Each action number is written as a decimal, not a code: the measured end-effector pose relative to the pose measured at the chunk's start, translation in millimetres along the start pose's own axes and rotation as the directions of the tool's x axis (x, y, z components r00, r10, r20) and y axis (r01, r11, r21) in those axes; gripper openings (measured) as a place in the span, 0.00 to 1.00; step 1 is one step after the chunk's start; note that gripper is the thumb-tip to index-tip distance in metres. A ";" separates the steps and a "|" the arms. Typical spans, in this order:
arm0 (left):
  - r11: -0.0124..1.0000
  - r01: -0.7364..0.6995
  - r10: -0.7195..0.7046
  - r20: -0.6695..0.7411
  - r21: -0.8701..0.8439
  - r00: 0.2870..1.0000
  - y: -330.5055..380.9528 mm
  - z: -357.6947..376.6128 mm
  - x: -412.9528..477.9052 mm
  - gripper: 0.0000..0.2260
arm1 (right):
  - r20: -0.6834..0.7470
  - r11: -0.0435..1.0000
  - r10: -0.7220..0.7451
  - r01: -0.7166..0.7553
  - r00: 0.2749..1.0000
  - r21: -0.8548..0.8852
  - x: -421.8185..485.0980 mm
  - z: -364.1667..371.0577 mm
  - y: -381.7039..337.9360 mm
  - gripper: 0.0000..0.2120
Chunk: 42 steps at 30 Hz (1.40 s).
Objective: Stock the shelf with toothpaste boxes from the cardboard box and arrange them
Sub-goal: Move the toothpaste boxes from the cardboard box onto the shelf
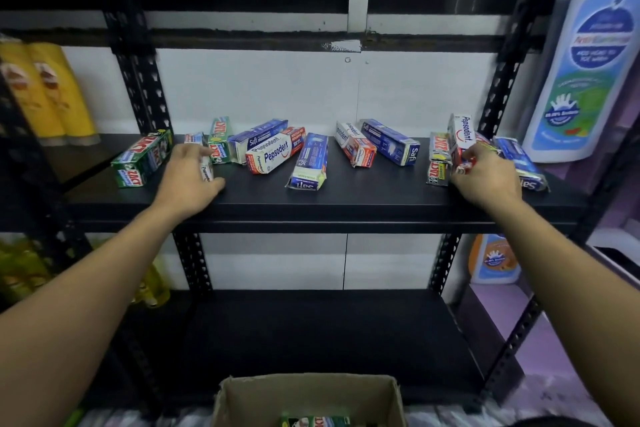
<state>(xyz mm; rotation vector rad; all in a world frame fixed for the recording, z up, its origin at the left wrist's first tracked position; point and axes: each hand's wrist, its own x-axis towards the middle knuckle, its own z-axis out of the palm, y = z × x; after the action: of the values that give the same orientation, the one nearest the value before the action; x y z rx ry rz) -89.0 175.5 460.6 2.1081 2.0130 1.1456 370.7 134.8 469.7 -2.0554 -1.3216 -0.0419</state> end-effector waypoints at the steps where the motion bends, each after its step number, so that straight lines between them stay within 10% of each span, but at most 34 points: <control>1: 1.000 0.010 -0.010 -0.012 -0.009 1.000 -0.2 0.8 -0.7 0.24 | 0.032 1.000 -0.023 0.023 0.999 -0.007 3.2 -0.7 -0.3 0.18; 9: 0.999 0.026 -0.026 -0.016 0.043 1.000 -2.7 3.7 -0.4 0.27 | 0.234 0.991 -0.135 0.134 0.963 0.022 8.2 -7.3 2.1 0.22; 16: 0.999 -0.022 0.024 -0.056 0.040 0.998 11.6 0.8 -20.7 0.27 | -0.051 0.987 -0.159 0.159 0.986 -0.004 -25.2 5.2 5.2 0.25; 23: 0.915 -0.397 0.403 -0.134 0.068 0.905 48.3 9.4 -90.6 0.18 | -0.203 0.864 -0.488 0.503 0.849 0.026 -115.0 32.6 -29.2 0.17; 30: 0.817 -0.570 0.557 0.141 0.086 0.819 32.9 63.5 -156.9 0.13 | -0.095 0.802 -0.583 0.590 0.807 0.092 -201.2 99.7 -36.6 0.10; 36: 0.870 -0.490 0.401 0.491 0.062 0.774 -25.5 144.1 -207.5 0.13 | 0.291 0.792 -0.609 0.584 0.738 0.176 -252.7 199.2 11.4 0.12; 42: 0.929 -0.357 0.127 0.821 0.098 0.556 -86.7 220.3 -275.8 0.14 | 0.764 0.799 -0.472 0.580 0.441 0.159 -294.5 281.3 82.4 0.18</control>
<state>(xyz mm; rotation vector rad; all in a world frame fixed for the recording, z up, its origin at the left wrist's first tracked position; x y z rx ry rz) -28.0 53.1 123.9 2.4096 1.4658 -0.1874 205.1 37.5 101.3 -1.6776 -2.5514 0.5786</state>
